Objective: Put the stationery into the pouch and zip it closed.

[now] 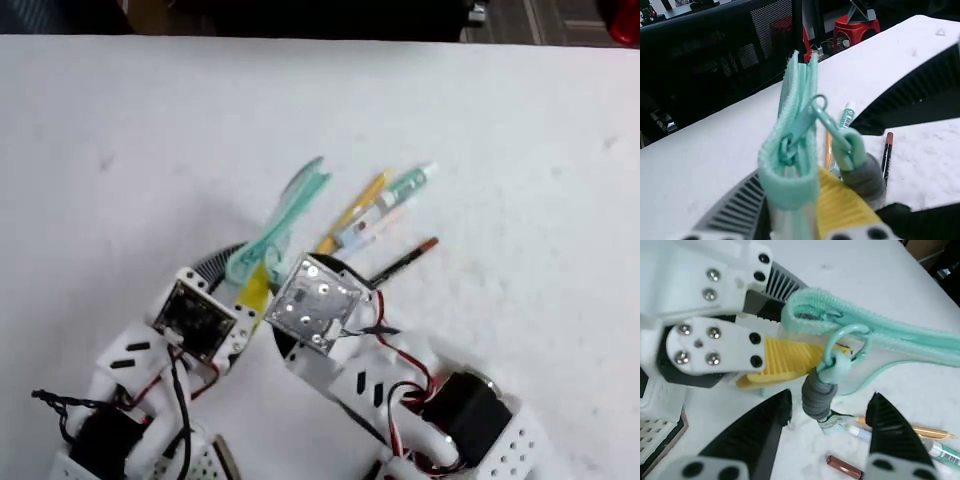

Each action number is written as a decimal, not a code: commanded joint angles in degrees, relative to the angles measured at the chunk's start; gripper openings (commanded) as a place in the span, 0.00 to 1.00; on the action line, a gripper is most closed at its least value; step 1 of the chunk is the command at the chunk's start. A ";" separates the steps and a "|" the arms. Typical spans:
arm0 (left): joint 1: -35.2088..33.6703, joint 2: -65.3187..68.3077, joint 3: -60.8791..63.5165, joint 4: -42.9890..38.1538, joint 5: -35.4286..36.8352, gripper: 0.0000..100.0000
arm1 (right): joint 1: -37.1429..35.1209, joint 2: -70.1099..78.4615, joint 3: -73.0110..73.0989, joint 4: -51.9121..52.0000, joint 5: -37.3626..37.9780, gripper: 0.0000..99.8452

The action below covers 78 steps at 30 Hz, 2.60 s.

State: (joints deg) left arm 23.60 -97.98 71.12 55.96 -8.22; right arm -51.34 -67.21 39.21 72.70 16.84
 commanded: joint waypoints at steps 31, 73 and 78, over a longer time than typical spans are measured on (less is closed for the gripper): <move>-0.40 0.66 1.76 2.46 4.66 0.18 | 8.75 6.37 -15.38 -9.63 6.33 0.02; -0.40 0.66 -2.29 5.27 5.19 0.02 | 22.20 23.43 -35.69 2.51 5.80 0.02; -0.40 0.66 -2.29 5.27 5.19 0.02 | 30.11 26.42 -35.78 -0.57 6.07 0.02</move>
State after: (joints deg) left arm 23.16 -97.80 70.86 62.64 -3.56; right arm -26.46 -42.77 5.98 74.64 22.64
